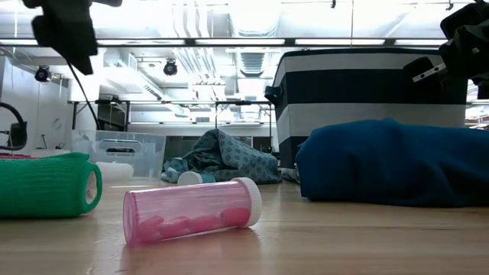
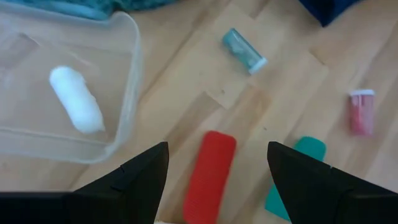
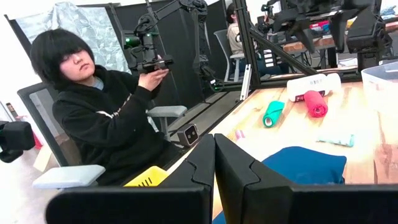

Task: Pick & place medical supplies in basket/bin
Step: Put the red bandage into the transparent bin

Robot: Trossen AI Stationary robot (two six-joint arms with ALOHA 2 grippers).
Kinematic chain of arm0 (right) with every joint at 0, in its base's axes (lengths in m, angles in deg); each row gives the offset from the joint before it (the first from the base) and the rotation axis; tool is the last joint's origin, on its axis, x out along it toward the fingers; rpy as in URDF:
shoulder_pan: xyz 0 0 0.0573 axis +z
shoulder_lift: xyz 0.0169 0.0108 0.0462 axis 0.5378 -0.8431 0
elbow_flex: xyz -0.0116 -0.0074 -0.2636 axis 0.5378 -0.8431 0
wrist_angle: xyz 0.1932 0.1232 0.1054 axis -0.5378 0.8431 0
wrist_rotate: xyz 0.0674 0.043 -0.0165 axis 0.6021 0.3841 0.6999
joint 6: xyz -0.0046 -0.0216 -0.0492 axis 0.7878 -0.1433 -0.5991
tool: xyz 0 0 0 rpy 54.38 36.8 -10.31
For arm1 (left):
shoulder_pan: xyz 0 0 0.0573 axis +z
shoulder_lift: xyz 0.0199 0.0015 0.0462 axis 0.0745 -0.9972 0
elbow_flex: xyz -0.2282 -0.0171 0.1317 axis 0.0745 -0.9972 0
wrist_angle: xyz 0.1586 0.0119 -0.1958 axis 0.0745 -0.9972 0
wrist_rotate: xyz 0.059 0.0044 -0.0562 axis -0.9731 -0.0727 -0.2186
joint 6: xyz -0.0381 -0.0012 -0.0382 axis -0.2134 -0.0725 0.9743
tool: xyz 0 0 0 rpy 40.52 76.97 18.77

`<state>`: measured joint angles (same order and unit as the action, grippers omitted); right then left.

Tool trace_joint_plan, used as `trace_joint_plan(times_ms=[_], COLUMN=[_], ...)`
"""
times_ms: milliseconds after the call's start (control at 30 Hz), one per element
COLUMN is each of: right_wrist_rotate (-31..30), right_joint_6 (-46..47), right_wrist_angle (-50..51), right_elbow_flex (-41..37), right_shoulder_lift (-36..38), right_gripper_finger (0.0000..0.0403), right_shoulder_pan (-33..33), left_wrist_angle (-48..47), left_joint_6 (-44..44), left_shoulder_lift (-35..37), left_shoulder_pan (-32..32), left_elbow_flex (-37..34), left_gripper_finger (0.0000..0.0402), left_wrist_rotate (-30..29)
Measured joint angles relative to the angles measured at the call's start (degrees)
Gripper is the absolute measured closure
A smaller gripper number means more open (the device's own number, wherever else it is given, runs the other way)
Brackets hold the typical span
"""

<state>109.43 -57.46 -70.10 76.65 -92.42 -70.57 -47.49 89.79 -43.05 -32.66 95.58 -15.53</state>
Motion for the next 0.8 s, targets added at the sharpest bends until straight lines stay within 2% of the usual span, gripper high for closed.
trace_joint_plan(times_ms=[333,800], right_wrist_rotate=[0.00,0.00], right_joint_6=[0.00,0.00], right_wrist_angle=[0.02,-0.01], right_elbow_flex=[0.00,0.00], right_shoulder_lift=[0.02,0.02], right_gripper_finger=[0.0394,0.0394], right_shoulder_pan=[0.00,0.01], left_wrist_angle=[0.92,7.68], left_joint_6=[5.20,5.65], left_shoulder_lift=[0.00,0.00], left_shoulder_pan=[-3.51,-3.56], left_elbow_flex=[-0.82,-7.60], left_gripper_finger=[0.0123,0.0123], left_wrist_rotate=[-0.02,1.74])
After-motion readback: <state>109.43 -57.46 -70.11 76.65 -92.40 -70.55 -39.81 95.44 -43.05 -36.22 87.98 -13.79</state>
